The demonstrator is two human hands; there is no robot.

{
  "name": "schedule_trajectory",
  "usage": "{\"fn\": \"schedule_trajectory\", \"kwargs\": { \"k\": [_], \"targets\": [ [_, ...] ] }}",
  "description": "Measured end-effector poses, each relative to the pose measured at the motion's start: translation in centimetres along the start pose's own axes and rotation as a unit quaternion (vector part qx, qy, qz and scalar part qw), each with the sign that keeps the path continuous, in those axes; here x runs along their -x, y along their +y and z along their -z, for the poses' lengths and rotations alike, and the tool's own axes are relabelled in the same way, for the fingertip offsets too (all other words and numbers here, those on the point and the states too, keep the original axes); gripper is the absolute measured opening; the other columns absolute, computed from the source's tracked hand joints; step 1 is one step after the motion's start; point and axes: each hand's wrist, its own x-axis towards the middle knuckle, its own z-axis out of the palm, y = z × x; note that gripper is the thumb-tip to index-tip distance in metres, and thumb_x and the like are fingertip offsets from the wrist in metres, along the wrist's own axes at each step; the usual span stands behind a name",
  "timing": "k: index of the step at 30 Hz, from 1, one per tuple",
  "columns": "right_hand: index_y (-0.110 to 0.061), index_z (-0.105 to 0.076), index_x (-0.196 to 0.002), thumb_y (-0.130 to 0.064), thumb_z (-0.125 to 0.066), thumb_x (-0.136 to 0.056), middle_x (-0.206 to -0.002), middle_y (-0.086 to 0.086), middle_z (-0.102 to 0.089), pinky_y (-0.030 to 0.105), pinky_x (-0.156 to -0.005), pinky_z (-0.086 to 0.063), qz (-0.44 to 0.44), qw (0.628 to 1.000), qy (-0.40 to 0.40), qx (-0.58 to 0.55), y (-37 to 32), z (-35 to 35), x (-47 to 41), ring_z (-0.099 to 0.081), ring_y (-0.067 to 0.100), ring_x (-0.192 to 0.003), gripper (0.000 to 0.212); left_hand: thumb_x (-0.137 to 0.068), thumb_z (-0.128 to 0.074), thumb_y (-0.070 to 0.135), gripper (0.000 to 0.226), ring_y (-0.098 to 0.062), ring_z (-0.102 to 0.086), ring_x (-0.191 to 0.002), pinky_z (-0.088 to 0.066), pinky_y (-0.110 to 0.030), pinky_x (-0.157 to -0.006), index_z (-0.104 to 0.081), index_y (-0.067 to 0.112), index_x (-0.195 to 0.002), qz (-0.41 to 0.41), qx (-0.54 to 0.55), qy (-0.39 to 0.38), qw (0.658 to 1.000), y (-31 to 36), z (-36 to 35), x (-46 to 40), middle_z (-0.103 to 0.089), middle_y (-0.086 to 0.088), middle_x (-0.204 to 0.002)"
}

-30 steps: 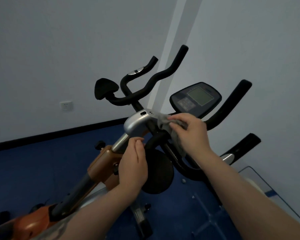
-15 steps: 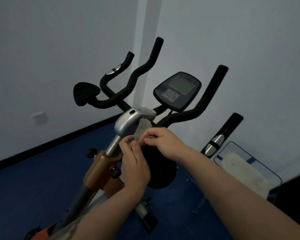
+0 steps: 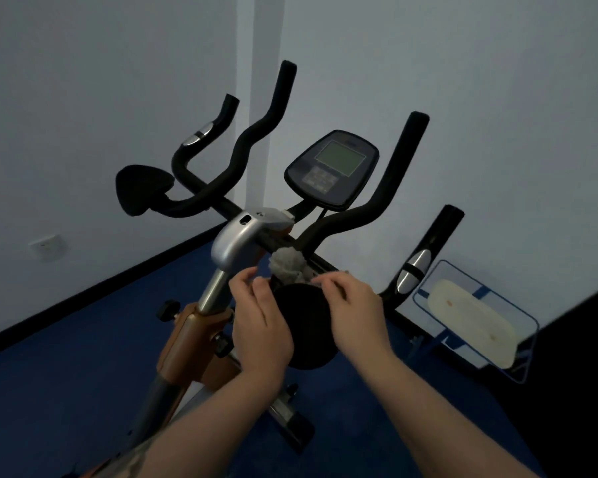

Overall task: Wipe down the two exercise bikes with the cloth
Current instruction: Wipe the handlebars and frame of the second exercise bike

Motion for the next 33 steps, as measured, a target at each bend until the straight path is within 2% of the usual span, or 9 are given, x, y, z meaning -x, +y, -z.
{"fn": "schedule_trajectory", "kwargs": {
  "k": [4,7,10,12,15,19,22,28,33],
  "targets": [
    [-0.038,-0.069,-0.083,-0.025,-0.06,-0.094,-0.079,-0.019,-0.069,0.008,-0.065,-0.047,-0.012,1.0,-0.001,-0.024,1.2,3.3,0.7,-0.062,-0.009,-0.08,0.019,-0.096,-0.024,0.051,0.035,0.006,-0.055,-0.079,-0.038,-0.025,-0.063,-0.046,0.031,-0.114,-0.02,-0.009,-0.002,1.0,0.0,0.1,0.0,-0.056,0.012,-0.085],
    [-0.033,-0.069,-0.091,-0.03,-0.061,-0.093,-0.087,-0.014,-0.069,0.022,-0.076,-0.053,0.001,0.989,0.12,-0.085,0.0,5.9,-1.6,-0.063,-0.001,-0.086,0.01,-0.098,-0.027,0.047,0.031,0.004,-0.054,-0.089,-0.039,-0.022,-0.071,-0.049,0.031,-0.112,-0.043,-0.026,-0.006,0.999,-0.2,0.1,-0.4,-0.055,0.015,-0.096],
    [-0.029,-0.067,-0.095,-0.027,-0.064,-0.092,-0.089,-0.017,-0.068,0.012,-0.07,-0.049,0.09,0.966,0.194,-0.147,-2.4,7.2,-4.3,-0.063,-0.003,-0.085,0.005,-0.094,-0.026,0.052,0.036,0.002,-0.053,-0.091,-0.04,-0.02,-0.074,-0.051,0.032,-0.112,-0.052,-0.04,0.012,0.998,-0.5,0.0,-0.5,-0.055,0.012,-0.096],
    [-0.028,-0.065,-0.097,-0.025,-0.069,-0.088,-0.093,-0.018,-0.065,0.007,-0.067,-0.047,0.148,0.97,0.144,-0.126,-3.6,6.3,-5.9,-0.061,-0.005,-0.085,0.011,-0.093,-0.025,0.053,0.039,0.003,-0.053,-0.093,-0.037,-0.018,-0.075,-0.051,0.031,-0.112,-0.052,-0.039,0.028,0.997,-0.4,-0.3,-0.5,-0.056,0.012,-0.097],
    [-0.027,-0.067,-0.101,-0.025,-0.074,-0.082,-0.113,-0.013,-0.055,0.012,-0.087,-0.039,0.22,0.975,-0.022,0.035,-3.2,4.1,-8.1,-0.05,0.0,-0.103,0.021,-0.093,-0.027,0.05,0.035,0.004,-0.051,-0.094,-0.038,-0.025,-0.077,-0.051,0.032,-0.111,-0.053,-0.059,0.032,0.996,-0.4,-0.4,-0.7,-0.054,0.017,-0.101],
    [-0.038,-0.058,-0.118,-0.058,-0.046,-0.089,-0.139,-0.01,-0.045,0.04,-0.106,-0.019,0.344,0.876,-0.107,0.322,-0.5,3.3,-10.6,-0.031,0.019,-0.131,0.037,-0.096,-0.025,0.055,0.027,0.01,-0.05,-0.093,-0.038,-0.023,-0.074,-0.048,0.044,-0.106,-0.06,-0.119,0.021,0.991,0.3,0.4,-0.9,-0.055,0.027,-0.098],
    [-0.042,-0.045,-0.125,-0.064,-0.027,-0.089,-0.14,-0.002,-0.043,0.056,-0.112,-0.006,0.367,0.835,-0.175,0.371,-0.3,2.8,-11.7,-0.027,0.026,-0.136,0.046,-0.094,-0.029,0.055,0.023,0.013,-0.051,-0.095,-0.035,-0.014,-0.072,-0.049,0.045,-0.101,-0.075,-0.118,0.04,0.989,2.8,-0.4,-1.5,-0.057,0.024,-0.096],
    [-0.015,-0.054,-0.116,-0.026,-0.049,-0.09,-0.11,0.01,-0.056,0.039,-0.087,-0.046,0.55,0.71,-0.209,0.387,-0.8,3.6,-14.3,-0.05,0.026,-0.1,0.029,-0.096,-0.039,0.045,0.016,-0.005,-0.063,-0.081,-0.051,-0.017,-0.061,-0.054,0.042,-0.101,-0.112,0.011,0.093,0.989,8.4,-4.4,-4.0,-0.061,0.01,-0.093],
    [-0.016,-0.05,-0.12,-0.013,-0.06,-0.086,-0.11,0.007,-0.055,0.034,-0.076,-0.046,0.608,0.642,-0.232,0.406,-1.3,7.4,-18.4,-0.051,0.024,-0.096,0.036,-0.1,-0.041,0.031,0.016,0.002,-0.06,-0.082,-0.044,-0.009,-0.058,-0.057,0.029,-0.102,-0.064,-0.062,0.102,0.991,7.0,-6.4,-5.9,-0.061,0.007,-0.089]
  ]
}}
